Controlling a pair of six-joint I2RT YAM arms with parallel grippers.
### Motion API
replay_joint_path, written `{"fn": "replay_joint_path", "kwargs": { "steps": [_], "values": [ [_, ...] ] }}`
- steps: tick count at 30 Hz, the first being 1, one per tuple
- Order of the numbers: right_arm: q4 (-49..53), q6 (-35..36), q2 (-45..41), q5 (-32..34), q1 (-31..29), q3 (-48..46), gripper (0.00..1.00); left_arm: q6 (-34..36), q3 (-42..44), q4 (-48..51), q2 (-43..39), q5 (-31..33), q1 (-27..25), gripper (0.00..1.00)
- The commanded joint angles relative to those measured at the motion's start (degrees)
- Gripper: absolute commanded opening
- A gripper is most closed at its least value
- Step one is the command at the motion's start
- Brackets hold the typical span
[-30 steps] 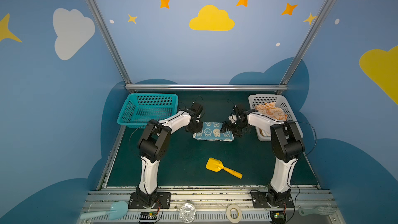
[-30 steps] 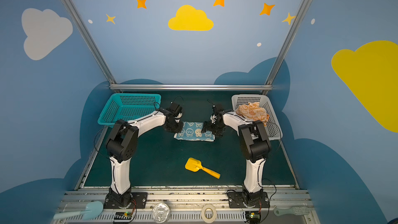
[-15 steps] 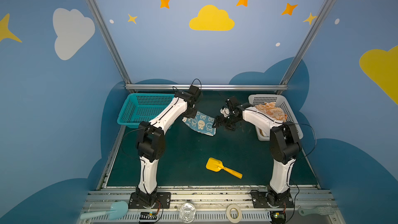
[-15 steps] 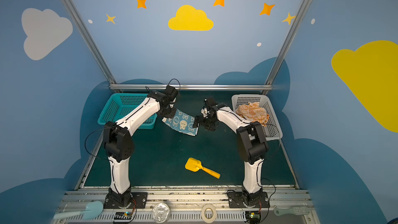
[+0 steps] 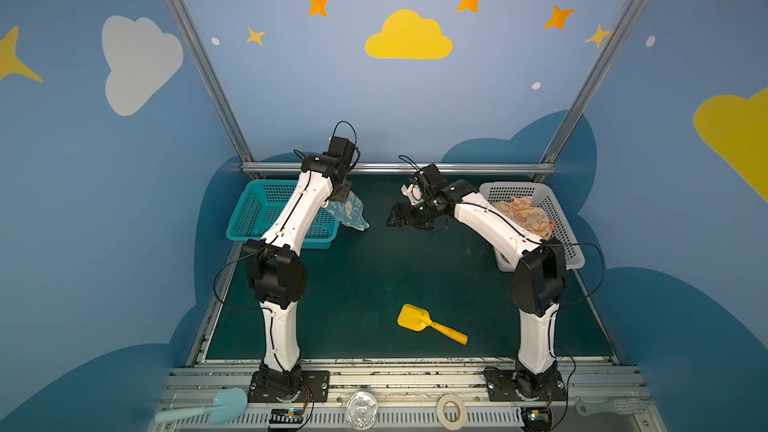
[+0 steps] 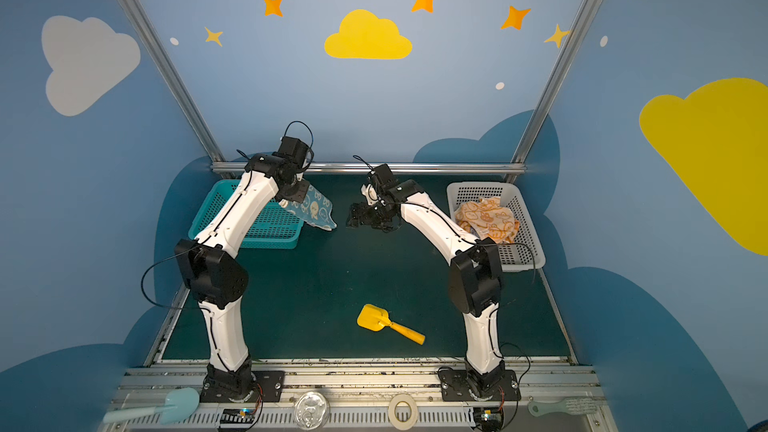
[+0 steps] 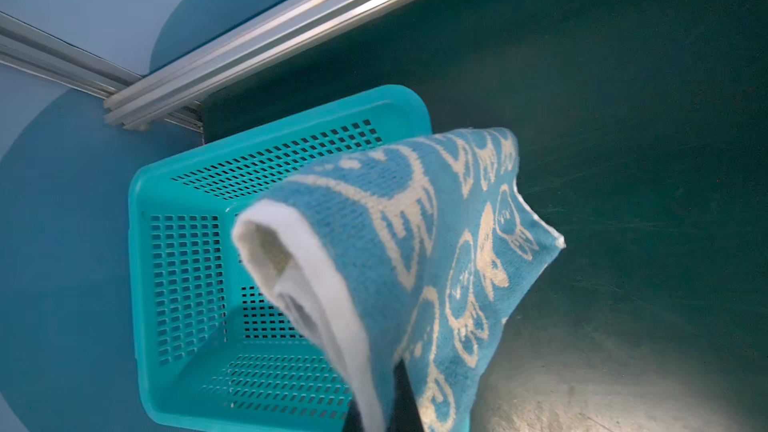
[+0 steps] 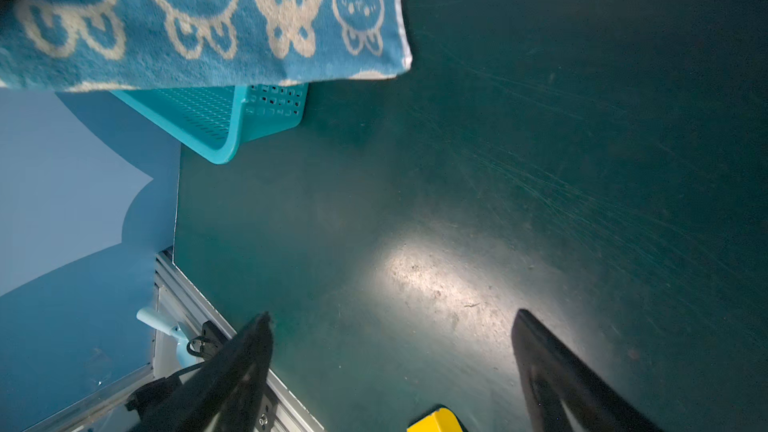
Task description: Fold and stack the towels
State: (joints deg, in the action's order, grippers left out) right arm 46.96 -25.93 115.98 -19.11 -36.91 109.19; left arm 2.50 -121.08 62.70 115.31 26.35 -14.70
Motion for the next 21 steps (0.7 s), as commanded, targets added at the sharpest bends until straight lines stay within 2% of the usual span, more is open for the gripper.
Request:
{"fn": "replay_joint_path", "kwargs": {
  "steps": [1,4,11,17,21],
  "values": [
    [3.84,0.7,1.88,1.45,-1.04,2.8,0.9,4.55,-0.86,-0.47,-0.16,3.59,2.11,0.03],
    [3.58,1.41,3.39,0.93,-1.88,5.13,0.9,7.68,2.17,-4.13,-1.1,3.84,4.16,0.03],
    [5.14,3.01,8.46,0.39,-3.76,13.27,0.9,22.72,18.69,-25.41,-7.31,3.27,5.92,0.03],
    [6.39,3.78,12.94,0.51,-4.06,20.26,0.9,22.83,19.74,-27.55,-5.94,0.89,10.58,0.03],
    [4.85,3.46,14.54,0.19,-4.2,21.2,0.9,22.45,19.66,-27.87,-3.95,-0.74,12.52,0.03]
  ]
}}
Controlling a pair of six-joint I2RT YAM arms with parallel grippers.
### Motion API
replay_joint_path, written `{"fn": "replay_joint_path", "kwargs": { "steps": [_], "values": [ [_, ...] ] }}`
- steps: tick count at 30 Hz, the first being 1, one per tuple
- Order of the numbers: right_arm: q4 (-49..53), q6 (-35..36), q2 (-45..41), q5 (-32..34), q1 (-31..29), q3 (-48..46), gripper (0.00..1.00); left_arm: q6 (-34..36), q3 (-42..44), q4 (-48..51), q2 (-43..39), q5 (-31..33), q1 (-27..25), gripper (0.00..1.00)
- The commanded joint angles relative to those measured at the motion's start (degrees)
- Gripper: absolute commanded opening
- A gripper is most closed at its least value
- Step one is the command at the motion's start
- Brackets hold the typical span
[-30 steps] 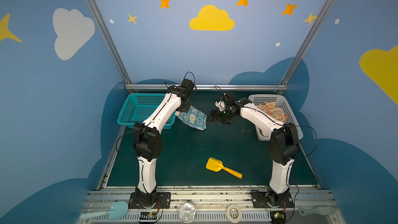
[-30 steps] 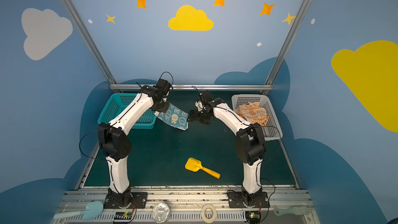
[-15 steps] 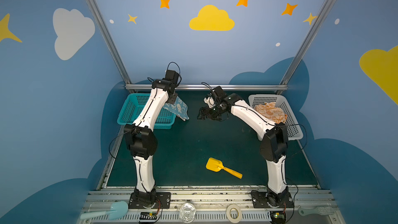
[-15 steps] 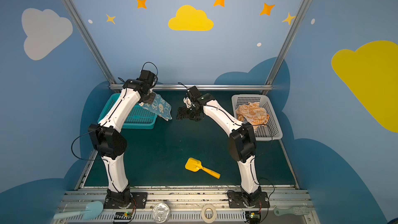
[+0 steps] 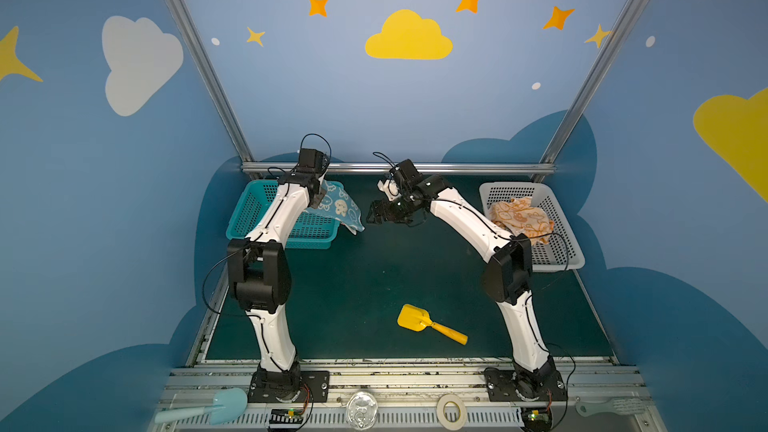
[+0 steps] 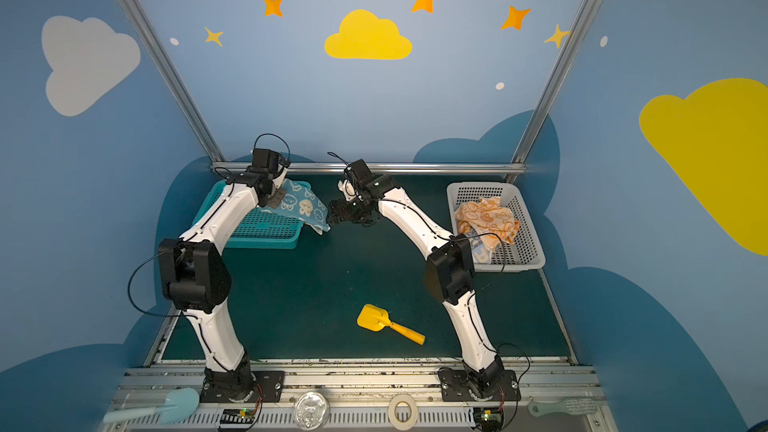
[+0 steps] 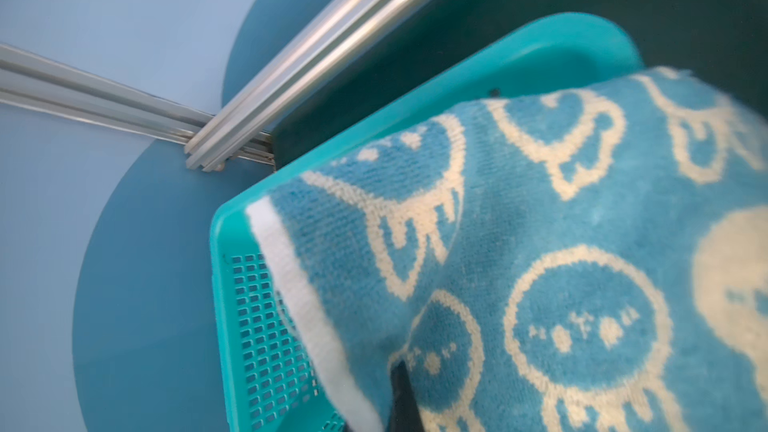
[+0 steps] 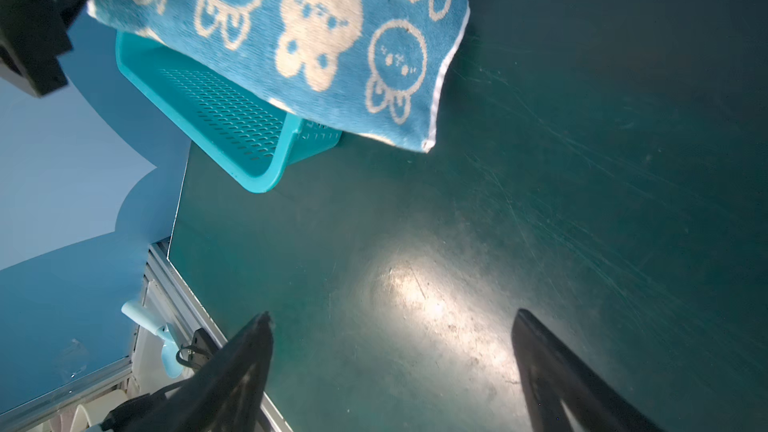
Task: Fold and stack the towels
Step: 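Lower the blue towel into the teal basket with the left gripper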
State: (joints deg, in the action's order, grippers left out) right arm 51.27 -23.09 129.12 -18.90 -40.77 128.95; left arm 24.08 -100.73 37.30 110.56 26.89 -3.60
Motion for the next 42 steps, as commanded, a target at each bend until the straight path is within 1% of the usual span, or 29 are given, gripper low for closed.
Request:
{"fn": "replay_joint_path", "kwargs": {
  "steps": [1,5,12,15,18,25,32,35,42],
  "values": [
    [0.14,0.56,1.62,-0.25,-0.36,1.46,0.9,0.95,-0.54,-2.54,1.47,-1.49,1.78,0.03],
    [-1.23,0.27,2.27,-1.05,-0.35,1.49,0.9,0.99,0.12,-3.18,2.85,-2.77,2.84,0.03],
    [-3.33,0.29,2.05,0.17,-0.44,1.53,0.9,2.0,0.97,-3.81,3.63,-6.09,4.76,0.03],
    [-5.25,-0.32,1.89,-0.83,-0.83,1.17,0.9,2.87,1.59,-4.33,4.13,-6.39,5.5,0.03],
    [-7.36,1.0,1.21,-0.78,-2.03,0.42,0.9,2.65,3.0,-5.75,3.67,-8.46,6.65,0.03],
    [-13.79,5.38,-0.67,-0.89,-4.24,-2.57,0.9,3.55,5.6,-8.37,2.98,-9.61,8.52,0.03],
    [-14.61,6.08,-0.54,-1.3,-4.57,-2.27,0.9,4.7,6.29,-8.91,2.93,-9.86,9.53,0.03],
    [-14.61,6.22,-0.4,-1.5,-4.55,-2.23,0.9,4.7,5.69,-8.29,3.84,-11.5,10.3,0.03],
    [-14.11,5.16,-0.36,0.54,-4.66,-2.56,0.9,5.77,3.7,-5.2,6.74,-10.09,10.37,0.03]
  ]
}}
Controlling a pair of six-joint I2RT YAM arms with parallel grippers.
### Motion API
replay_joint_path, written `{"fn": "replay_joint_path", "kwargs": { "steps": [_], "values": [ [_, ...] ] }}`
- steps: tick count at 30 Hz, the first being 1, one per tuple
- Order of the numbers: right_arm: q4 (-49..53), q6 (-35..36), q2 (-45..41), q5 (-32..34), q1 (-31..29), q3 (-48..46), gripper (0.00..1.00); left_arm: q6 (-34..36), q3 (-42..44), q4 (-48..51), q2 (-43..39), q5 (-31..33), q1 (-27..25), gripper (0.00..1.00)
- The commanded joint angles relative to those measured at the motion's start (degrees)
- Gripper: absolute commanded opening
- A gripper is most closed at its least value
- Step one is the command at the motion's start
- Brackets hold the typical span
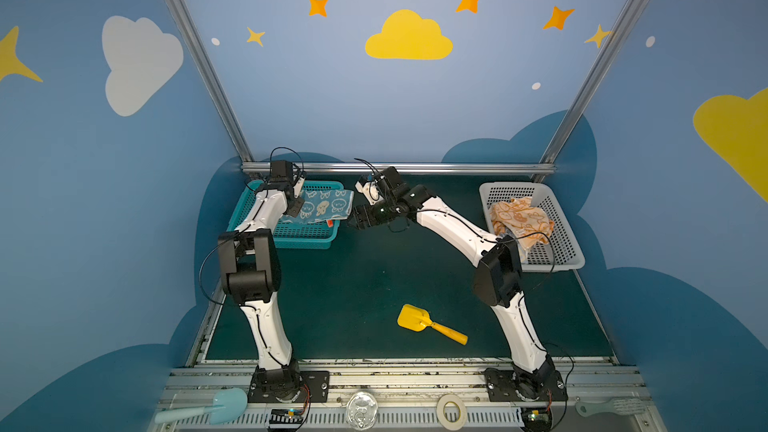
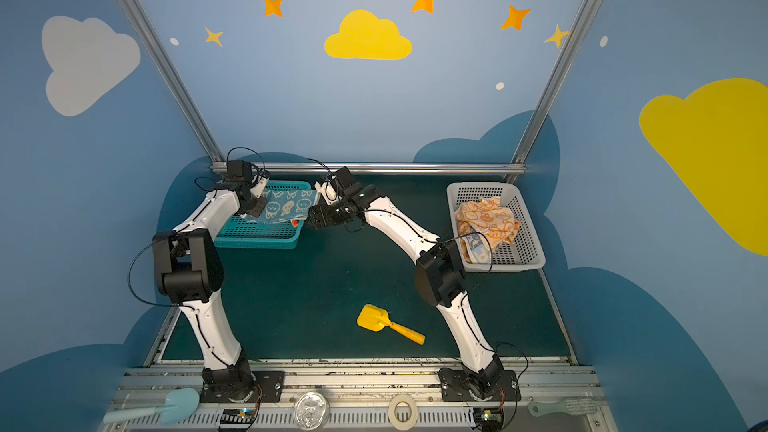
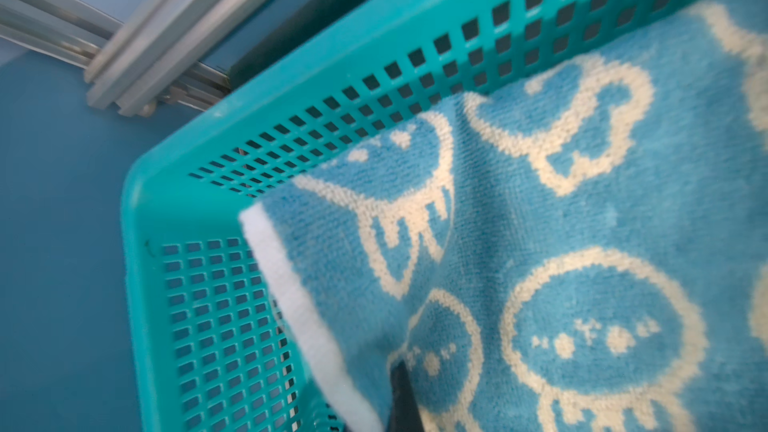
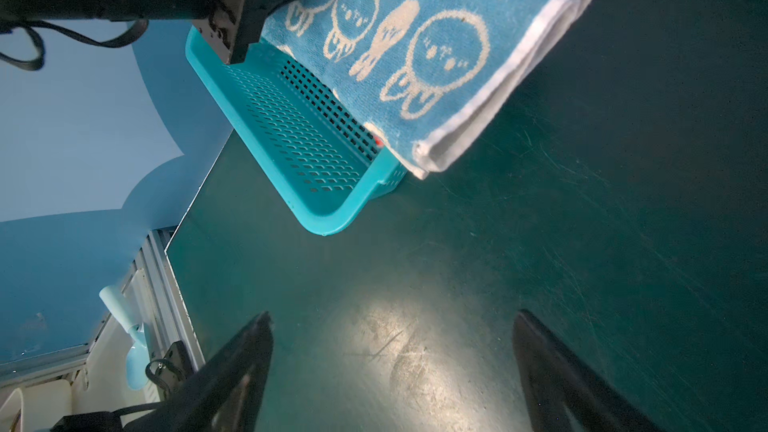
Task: Fold and stack the towels
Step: 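Lower the blue towel into the teal basket with the left gripper, then open the left gripper and lift it away from the teal basket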
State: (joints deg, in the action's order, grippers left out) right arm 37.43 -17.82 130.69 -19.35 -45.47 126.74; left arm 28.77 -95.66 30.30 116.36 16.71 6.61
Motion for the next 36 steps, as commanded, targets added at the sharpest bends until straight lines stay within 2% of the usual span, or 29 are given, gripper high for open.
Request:
{"fn": "replay_joint_path", "kwargs": {
  "steps": [1,14,19,27,31,33,34,35,36],
  "values": [
    [-0.1,-0.1,-1.93,1.29,0.07,-0.46,0.9,1.43,-1.29,1.71,1.14,0.7,0.18,0.03],
    [0.94,-0.82,-0.66,1.52,-0.23,-0.14,0.9,5.71,-1.56,1.73,1.16,6.97,0.24,0.03],
    [0.3,-1.33,-1.82,1.48,-0.32,-2.64,0.9,8.43,-0.24,-0.76,1.08,9.45,0.46,0.03],
    [0.73,-0.94,-5.05,2.48,-0.38,-7.63,0.9,5.46,-5.38,1.11,5.27,9.68,2.53,0.03],
    [-0.62,-0.74,-6.91,2.66,-0.14,-10.2,0.9,5.02,-4.0,-0.78,5.37,10.54,3.12,0.04],
    [-1.17,-0.89,-7.28,2.69,-0.05,-10.28,0.9,5.0,-2.93,-2.2,5.24,10.81,3.33,0.1],
    [-1.45,-0.92,-7.38,2.82,-0.05,-10.13,0.9,4.75,-2.64,-2.56,5.13,10.95,3.34,0.19],
    [-1.56,-1.03,-7.31,2.63,-0.05,-9.79,0.9,4.1,-2.52,-2.82,5.15,11.06,3.33,0.34],
    [-1.41,-0.95,-7.16,2.17,-0.14,-9.22,0.9,3.34,-2.73,-2.76,5.1,11.14,3.33,0.41]
  ]
}}
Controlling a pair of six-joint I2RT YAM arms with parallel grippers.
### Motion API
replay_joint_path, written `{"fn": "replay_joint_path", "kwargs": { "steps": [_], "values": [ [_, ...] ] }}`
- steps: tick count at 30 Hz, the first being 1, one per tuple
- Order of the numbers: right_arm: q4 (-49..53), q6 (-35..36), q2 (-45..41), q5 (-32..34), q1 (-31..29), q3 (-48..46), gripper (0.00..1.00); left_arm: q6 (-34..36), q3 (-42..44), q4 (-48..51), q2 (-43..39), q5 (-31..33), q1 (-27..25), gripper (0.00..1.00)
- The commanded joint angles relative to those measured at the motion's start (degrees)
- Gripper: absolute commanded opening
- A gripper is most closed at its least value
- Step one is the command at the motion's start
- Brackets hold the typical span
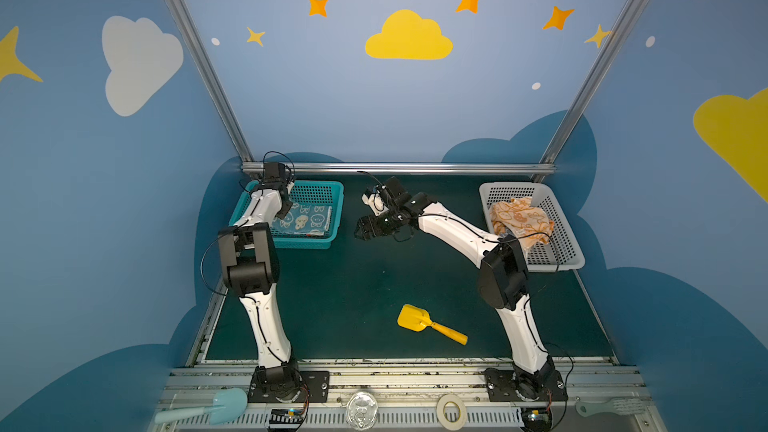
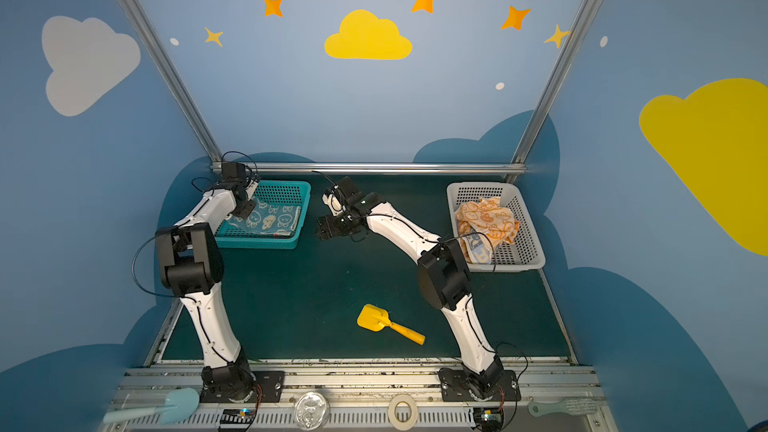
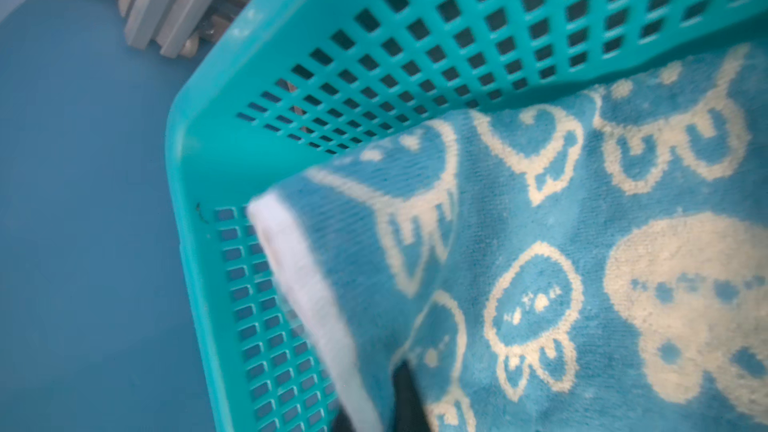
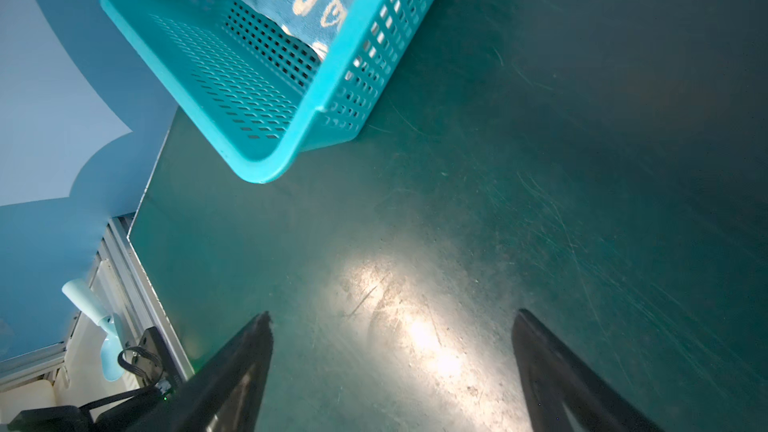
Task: Fold and stack the towels
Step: 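Open the left gripper and lift it away from the teal basket, then reach both grippers into the white basket and grasp the orange towel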
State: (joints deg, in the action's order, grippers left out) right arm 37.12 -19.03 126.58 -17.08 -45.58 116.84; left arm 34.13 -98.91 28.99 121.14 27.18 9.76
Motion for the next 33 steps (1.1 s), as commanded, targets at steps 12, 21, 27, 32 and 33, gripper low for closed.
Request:
{"fn": "replay_joint_path", "kwargs": {
  "steps": [12,21,27,32,33],
  "values": [
    [3.0,0.99,-7.73,4.87,0.03,-0.9,0.9,-3.12,2.69,-4.36,-6.04,3.27,-3.26,1.0],
    [8.13,-0.28,-18.03,22.07,5.56,-9.1,0.9,5.46,11.97,-15.98,-18.26,8.5,-12.27,1.0],
    [8.75,-2.17,-27.98,26.01,14.5,-19.18,0.92,1.2,6.3,-10.35,-20.37,9.31,-21.64,1.0],
    [9.04,-4.97,-35.43,27.43,25.63,-27.19,0.92,4.09,3.64,-13.79,-18.57,9.89,-33.71,1.0],
    [8.94,-5.39,-36.34,27.26,27.74,-28.48,0.92,5.13,3.16,-15.35,-17.82,10.07,-35.96,1.0]
  ]
}}
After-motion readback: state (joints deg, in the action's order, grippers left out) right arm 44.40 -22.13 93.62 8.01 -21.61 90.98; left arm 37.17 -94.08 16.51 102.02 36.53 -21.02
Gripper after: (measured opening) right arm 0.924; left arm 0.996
